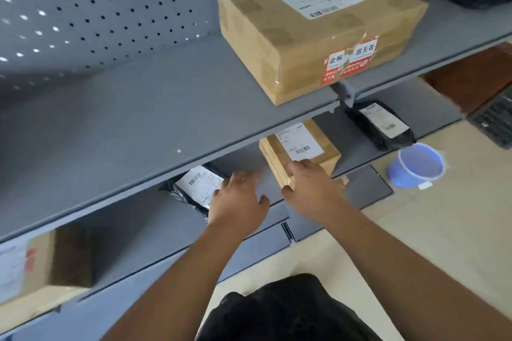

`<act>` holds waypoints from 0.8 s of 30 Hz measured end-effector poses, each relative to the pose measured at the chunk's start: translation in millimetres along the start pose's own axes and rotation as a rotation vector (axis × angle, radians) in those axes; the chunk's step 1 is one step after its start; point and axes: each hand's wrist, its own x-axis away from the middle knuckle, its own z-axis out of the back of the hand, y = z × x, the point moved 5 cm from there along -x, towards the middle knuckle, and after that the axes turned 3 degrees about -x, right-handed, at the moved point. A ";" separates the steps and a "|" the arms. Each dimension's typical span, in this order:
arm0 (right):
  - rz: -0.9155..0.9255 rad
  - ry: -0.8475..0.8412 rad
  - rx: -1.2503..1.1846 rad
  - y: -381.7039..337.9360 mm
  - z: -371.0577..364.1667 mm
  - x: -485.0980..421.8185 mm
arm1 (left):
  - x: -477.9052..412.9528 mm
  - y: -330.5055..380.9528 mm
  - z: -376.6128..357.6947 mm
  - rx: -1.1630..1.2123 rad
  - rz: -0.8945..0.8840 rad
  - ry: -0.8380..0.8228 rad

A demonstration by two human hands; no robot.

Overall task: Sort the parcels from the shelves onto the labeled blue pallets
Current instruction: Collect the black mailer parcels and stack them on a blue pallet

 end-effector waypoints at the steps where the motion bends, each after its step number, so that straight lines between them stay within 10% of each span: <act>1: 0.047 -0.017 0.006 -3.4 -3.6 -7.8 | 1.5 -3.7 -2.9 0.024 0.042 0.007; 12: 0.343 -0.180 0.087 -53.8 -79.5 -54.7 | 21.7 -87.2 -44.8 0.161 0.431 0.032; 24: 0.250 -0.116 -0.046 -69.6 -164.9 -126.9 | -20.8 -165.7 -102.8 0.486 0.635 0.190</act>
